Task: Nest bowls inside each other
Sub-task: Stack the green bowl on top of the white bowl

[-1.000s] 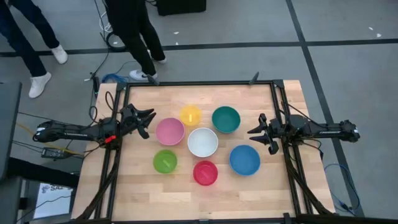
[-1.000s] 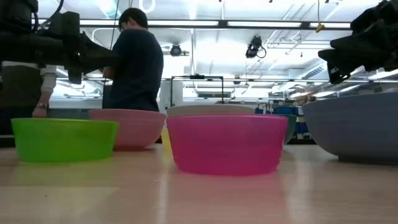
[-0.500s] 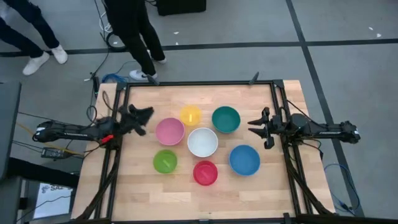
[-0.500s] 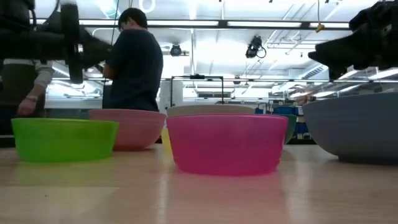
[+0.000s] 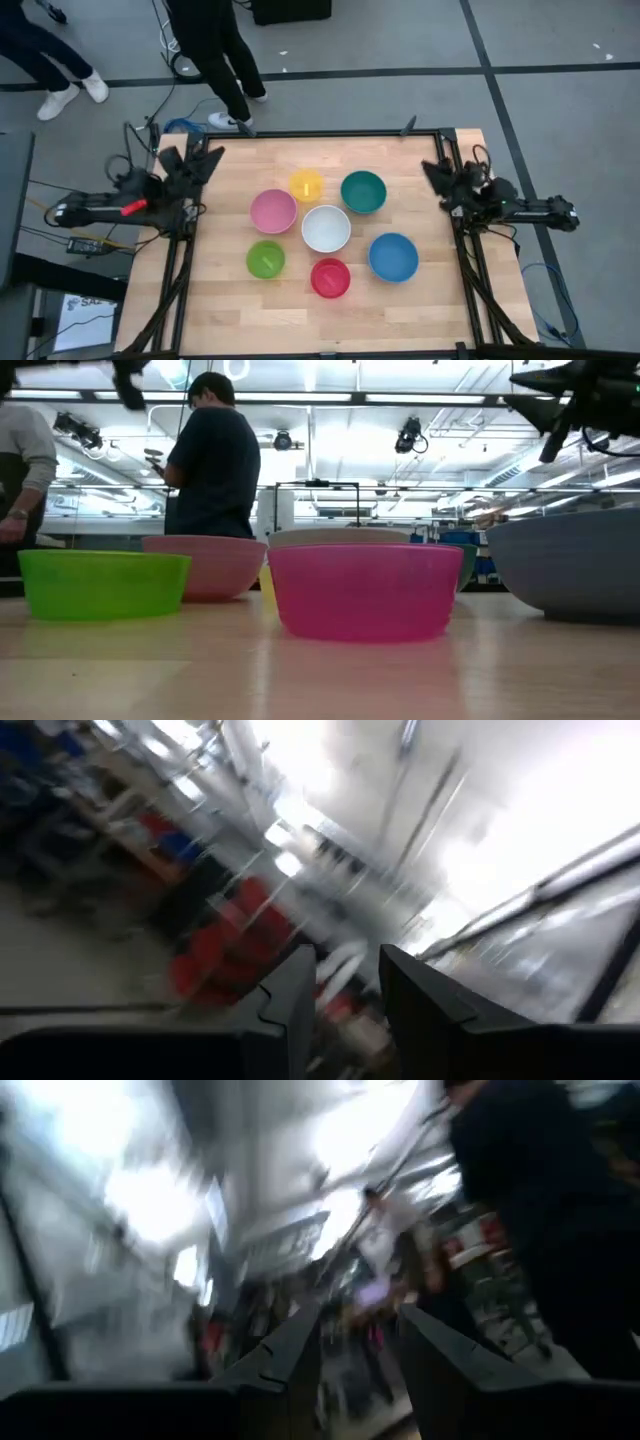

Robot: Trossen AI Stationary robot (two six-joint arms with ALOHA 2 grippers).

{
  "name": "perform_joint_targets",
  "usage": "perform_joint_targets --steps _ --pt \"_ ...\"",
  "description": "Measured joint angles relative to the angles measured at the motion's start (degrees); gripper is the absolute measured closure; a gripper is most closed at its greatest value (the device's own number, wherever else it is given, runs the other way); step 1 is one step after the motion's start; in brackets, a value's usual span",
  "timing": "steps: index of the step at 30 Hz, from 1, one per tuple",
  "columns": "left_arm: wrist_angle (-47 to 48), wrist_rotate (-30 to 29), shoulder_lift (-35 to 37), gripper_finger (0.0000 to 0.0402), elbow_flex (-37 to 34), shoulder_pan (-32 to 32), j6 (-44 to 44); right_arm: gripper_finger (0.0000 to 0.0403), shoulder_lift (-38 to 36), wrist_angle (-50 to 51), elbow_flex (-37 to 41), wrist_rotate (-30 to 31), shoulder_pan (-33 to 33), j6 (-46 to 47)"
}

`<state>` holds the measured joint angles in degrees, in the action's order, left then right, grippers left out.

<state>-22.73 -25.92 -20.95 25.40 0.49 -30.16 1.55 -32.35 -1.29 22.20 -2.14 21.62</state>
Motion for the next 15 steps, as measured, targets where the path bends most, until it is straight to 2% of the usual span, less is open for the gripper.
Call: perform_joint_targets --steps 1,3,7,11,15 --pt "7.27 -0.25 -1.21 0.028 4.19 0.05 0.57 0.0278 0.04 0.51 -1.0 0.19 -0.01 1.48" --pt "22.07 -0.67 -4.65 0.028 12.73 0.07 1.24 0.0277 0.53 4.32 -4.34 -3.1 0.19 2.68" --pt "46.41 -3.01 -12.49 0.028 25.72 0.98 -0.51 0.0278 5.91 21.6 -14.03 -4.94 0.25 12.47" --pt "59.57 -4.43 -18.85 0.028 32.34 3.08 -2.83 0.0279 16.0 31.24 -25.54 -5.14 0.2 15.39" --pt "61.31 -4.45 -23.37 0.028 33.21 4.89 -0.25 0.0279 28.19 43.94 -38.62 -5.15 -0.18 14.12"
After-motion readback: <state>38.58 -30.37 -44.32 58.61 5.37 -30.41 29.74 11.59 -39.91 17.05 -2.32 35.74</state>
